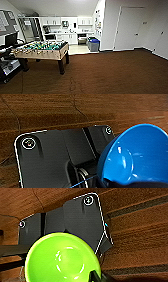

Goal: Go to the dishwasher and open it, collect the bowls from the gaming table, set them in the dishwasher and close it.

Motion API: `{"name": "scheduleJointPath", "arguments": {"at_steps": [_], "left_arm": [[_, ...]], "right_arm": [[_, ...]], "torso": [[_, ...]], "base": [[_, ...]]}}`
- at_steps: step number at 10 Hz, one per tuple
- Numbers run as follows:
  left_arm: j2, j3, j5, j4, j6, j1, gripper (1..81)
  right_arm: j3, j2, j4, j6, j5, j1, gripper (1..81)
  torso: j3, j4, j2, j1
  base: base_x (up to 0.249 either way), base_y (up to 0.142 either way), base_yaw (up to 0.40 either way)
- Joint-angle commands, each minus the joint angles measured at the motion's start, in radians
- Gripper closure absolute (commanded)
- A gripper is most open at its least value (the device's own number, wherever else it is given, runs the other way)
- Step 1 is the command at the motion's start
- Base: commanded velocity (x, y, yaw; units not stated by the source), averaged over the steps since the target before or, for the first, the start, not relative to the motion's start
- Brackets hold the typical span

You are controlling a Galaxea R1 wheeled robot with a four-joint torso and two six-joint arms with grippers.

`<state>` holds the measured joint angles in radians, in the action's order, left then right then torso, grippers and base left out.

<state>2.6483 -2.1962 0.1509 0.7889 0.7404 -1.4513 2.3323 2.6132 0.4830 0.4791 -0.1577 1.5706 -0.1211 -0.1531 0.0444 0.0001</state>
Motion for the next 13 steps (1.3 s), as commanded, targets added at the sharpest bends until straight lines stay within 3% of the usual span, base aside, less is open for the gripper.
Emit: {"name": "scheduleJointPath", "arguments": {"at_steps": [1, 10, 13], "left_arm": [[-0.022, 0.007, -0.022, 0.0, 0.004, 0.053, 81.1], [-0.019, 0.007, -0.02, 0.003, 0.004, 0.053, 81.1], [-0.013, 0.006, -0.02, 0.004, 0.004, 0.053, 81.1]], "right_arm": [[0.004, -0.026, 0.012, -0.005, 0.038, -0.04, 81.1], [0.007, -0.025, 0.014, -0.007, 0.038, -0.034, 81.1], [0.011, -0.023, 0.014, -0.007, 0.038, -0.033, 81.1]], "torso": [[0.0, 0.0, 0.0, 0.0], [0.0, 0.0, 0.001, 0.0], [0.0, 0.0, 0.001, 0.0]], "base": [[0.0, 0.0, 0.0], [0.134, 0.0, 0.0], [0.19, -0.101, 0.0]]}}
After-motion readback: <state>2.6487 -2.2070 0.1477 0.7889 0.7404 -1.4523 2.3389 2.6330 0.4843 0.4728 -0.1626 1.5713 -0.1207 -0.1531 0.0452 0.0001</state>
